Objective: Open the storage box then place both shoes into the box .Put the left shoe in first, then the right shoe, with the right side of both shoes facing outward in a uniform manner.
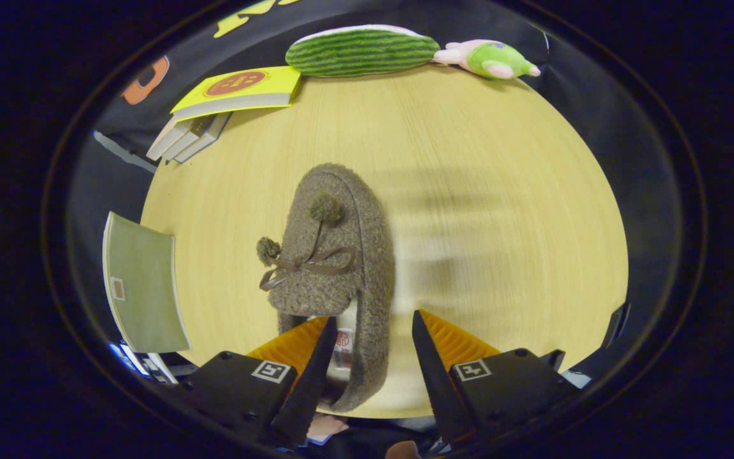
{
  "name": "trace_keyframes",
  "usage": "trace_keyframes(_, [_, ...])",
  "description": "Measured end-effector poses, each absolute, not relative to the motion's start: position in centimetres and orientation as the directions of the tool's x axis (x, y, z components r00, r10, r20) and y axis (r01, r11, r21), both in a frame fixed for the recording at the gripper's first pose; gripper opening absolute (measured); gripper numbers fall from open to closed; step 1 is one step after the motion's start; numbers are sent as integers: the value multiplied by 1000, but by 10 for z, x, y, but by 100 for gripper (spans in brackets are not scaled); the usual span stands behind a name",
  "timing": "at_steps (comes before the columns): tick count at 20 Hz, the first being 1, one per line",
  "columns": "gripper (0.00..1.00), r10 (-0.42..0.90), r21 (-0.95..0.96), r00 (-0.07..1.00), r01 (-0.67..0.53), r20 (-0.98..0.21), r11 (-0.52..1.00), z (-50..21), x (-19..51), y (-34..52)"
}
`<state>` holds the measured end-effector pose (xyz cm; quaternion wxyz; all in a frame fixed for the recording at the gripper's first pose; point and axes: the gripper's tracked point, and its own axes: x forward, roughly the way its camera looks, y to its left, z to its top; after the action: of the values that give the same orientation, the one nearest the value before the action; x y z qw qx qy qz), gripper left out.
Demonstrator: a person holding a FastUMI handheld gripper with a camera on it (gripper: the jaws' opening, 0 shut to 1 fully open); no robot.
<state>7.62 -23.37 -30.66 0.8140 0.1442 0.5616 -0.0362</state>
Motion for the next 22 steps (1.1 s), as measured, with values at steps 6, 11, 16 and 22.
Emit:
trace_keyframes(6, [38, 121, 232, 374, 269, -920, 935, -311, 75, -233])
trace_keyframes(11, [7, 198, 340, 390, 338, -899, 877, -305, 63, -223])
trace_keyframes(16, [7, 242, 418, 447, 352, -861, 837, -274, 55, -196])
trace_keyframes(22, [6, 235, 437, 511, 322, -827, 840, -215, 48, -146])
